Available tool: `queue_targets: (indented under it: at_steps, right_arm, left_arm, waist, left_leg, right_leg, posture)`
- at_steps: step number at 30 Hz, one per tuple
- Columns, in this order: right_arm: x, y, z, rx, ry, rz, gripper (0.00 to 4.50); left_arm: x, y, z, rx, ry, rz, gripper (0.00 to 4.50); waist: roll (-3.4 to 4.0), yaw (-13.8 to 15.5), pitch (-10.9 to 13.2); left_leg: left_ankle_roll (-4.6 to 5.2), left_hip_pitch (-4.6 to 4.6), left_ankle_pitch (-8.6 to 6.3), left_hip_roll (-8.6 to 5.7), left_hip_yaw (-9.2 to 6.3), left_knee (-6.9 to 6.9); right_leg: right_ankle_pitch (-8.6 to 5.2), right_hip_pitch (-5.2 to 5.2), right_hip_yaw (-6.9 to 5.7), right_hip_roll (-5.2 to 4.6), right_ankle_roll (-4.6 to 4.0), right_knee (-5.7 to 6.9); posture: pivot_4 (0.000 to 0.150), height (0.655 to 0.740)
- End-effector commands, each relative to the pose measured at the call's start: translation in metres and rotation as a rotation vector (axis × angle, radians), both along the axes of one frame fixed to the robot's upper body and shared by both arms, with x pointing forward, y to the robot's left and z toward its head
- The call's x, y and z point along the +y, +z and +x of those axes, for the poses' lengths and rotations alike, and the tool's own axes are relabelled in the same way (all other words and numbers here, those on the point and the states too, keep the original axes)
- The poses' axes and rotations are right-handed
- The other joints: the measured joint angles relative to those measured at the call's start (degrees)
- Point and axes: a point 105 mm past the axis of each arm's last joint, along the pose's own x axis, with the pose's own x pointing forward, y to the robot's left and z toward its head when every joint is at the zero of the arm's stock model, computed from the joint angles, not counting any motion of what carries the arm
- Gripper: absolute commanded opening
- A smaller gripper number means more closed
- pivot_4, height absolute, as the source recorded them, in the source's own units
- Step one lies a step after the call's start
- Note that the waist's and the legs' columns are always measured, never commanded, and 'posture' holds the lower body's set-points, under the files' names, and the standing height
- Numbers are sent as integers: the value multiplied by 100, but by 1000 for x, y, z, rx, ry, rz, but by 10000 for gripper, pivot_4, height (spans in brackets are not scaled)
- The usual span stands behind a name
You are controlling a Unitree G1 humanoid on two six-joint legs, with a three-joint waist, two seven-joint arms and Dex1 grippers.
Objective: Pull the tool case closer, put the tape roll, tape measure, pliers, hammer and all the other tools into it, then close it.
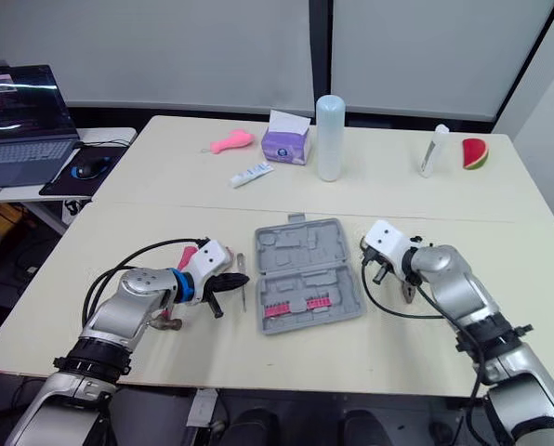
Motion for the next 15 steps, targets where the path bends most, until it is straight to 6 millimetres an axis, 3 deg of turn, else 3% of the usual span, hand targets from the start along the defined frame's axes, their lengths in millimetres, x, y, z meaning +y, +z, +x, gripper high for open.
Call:
queue_targets:
  at_steps: [1, 15]
  right_arm:
    - [8, -3, 9, 8, 34, -3, 79]
    - [33, -23, 13, 79, 133, 43, 79]
  left_arm:
    - [-5, 4, 4, -21, -7, 11, 0]
    - [-26, -7, 5, 7, -48, 9, 0]
  waist:
    - [0, -3, 0]
    - [1, -14, 0]
  left_leg:
    - [0, 1, 0, 0, 0, 0]
    - [-1, 1, 1, 1, 0, 1]
  right_leg:
    - [0, 0, 0, 0, 0, 1]
    - [0, 0, -4, -2, 0, 3]
  posture:
    - [1500, 7161]
    - [1500, 7161]
